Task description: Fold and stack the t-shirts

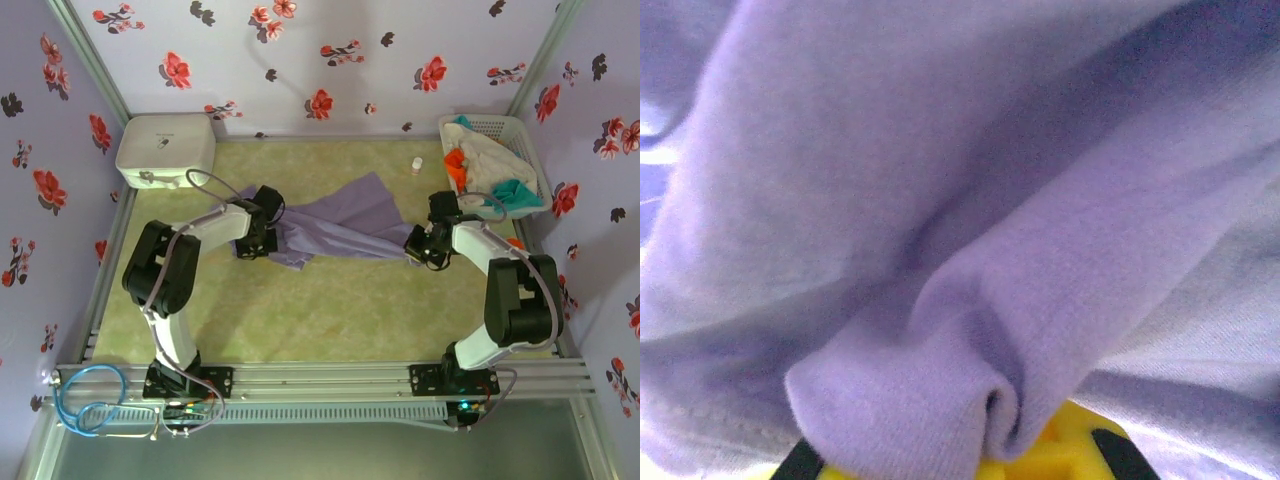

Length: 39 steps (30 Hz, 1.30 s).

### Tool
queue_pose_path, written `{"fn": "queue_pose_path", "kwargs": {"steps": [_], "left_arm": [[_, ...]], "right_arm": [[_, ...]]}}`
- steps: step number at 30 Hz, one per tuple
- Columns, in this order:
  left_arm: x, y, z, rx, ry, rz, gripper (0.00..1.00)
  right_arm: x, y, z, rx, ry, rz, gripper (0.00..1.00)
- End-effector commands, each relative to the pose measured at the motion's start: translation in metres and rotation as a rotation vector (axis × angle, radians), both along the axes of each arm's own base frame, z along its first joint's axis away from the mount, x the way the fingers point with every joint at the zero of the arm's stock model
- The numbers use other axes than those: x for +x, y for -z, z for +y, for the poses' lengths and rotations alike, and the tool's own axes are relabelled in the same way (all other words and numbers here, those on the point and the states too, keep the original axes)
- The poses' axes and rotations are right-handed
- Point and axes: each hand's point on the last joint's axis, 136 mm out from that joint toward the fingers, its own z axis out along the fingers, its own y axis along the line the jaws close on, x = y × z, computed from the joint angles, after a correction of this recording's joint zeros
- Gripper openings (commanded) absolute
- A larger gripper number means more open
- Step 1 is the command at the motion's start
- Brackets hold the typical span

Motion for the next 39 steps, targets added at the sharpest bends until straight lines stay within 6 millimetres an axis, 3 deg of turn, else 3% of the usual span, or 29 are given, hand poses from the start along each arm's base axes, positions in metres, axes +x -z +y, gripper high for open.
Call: {"fn": "queue_pose_path", "kwargs": {"steps": [1,7,11,16,22,23,24,25,28,30,33,39], "left_arm": [[-0.032,-0.015,0.015,0.028,0.051,0.08,0.0],[-0.088,-0.03,0.037,0.033,0.063,0.237,0.0],[-0.113,-0.037,0.046,0.024,0.06,0.293,0.0],[-0.143,-0.034,0.059,0.045,0.055,0.389,0.0],[-0.167,-0.032,0.061,0.013,0.072,0.451,0.0],[-0.168,-0.033,0.062,0.015,0.077,0.456,0.03],[-0.169,-0.034,0.065,0.017,0.076,0.458,0.13],[-0.167,-0.037,0.067,0.014,0.069,0.454,0.23],[-0.154,-0.052,0.067,-0.016,0.051,0.4,0.37],[-0.141,-0.066,0.062,-0.043,0.053,0.344,0.43],[-0.111,-0.087,0.049,-0.095,0.076,0.245,0.47],[-0.018,-0.118,0.036,-0.138,0.073,0.059,0.49]], "right_arm": [[-0.005,-0.006,-0.017,-0.06,0.035,0.004,0.0],[-0.015,-0.008,-0.041,-0.075,0.119,0.007,0.0],[-0.021,-0.007,-0.052,-0.099,0.145,0.02,0.0],[-0.032,-0.012,-0.08,-0.178,0.234,0.023,0.0],[-0.035,-0.026,-0.08,-0.168,0.222,-0.025,0.14],[-0.035,-0.028,-0.08,-0.17,0.217,-0.029,0.16],[-0.036,-0.03,-0.081,-0.173,0.217,-0.033,0.18],[-0.037,-0.031,-0.081,-0.174,0.216,-0.04,0.23],[-0.036,-0.038,-0.078,-0.158,0.207,-0.057,0.5],[-0.033,-0.044,-0.075,-0.142,0.197,-0.078,0.59],[-0.022,-0.054,-0.066,-0.095,0.166,-0.14,0.65],[0.002,-0.066,-0.042,-0.076,0.044,-0.203,0.76]]}}
